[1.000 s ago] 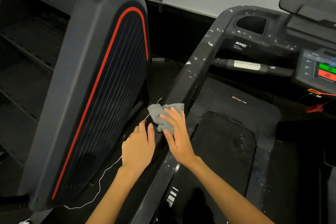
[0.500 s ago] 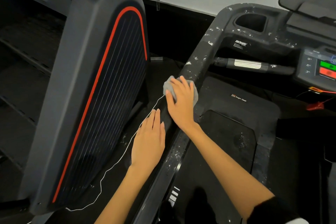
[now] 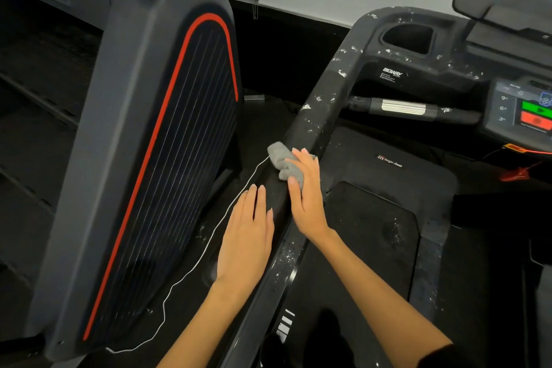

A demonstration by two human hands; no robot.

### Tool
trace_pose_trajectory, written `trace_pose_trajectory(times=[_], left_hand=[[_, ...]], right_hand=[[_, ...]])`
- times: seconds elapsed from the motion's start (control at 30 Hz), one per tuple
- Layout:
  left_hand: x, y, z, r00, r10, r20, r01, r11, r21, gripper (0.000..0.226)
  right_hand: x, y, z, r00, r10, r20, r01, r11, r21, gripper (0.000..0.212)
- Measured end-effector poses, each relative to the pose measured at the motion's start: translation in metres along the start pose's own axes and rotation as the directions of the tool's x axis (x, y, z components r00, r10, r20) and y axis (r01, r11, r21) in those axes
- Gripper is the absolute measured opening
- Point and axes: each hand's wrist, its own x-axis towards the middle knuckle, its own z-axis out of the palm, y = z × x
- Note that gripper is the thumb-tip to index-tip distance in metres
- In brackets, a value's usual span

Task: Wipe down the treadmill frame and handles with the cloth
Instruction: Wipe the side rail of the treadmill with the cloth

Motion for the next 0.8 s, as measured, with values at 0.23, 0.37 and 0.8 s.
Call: trace_pose_trajectory(times=[0.23, 0.37, 0.8], left_hand=[[0.035, 0.013, 0.009, 0.992, -0.113, 0.052, 0.116, 0.993, -0.038, 0.051], [0.05, 0.015, 0.014, 0.981, -0.155, 0.118, 0.16, 0.986, -0.04, 0.051], [0.086, 0.021, 0.015, 0.962, -0.216, 0.167, 0.241, 0.958, -0.154, 0.048]], right_hand=[[0.024, -0.024, 0.01, 0.934, 0.333, -0.13, -0.312, 0.937, 0.158, 0.036], [0.001, -0.027, 0.008, 0.956, 0.292, 0.006, -0.281, 0.916, 0.285, 0.042], [0.011, -0.02, 0.036, 0.6, 0.763, -0.24, -0.513, 0.598, 0.617, 0.049]])
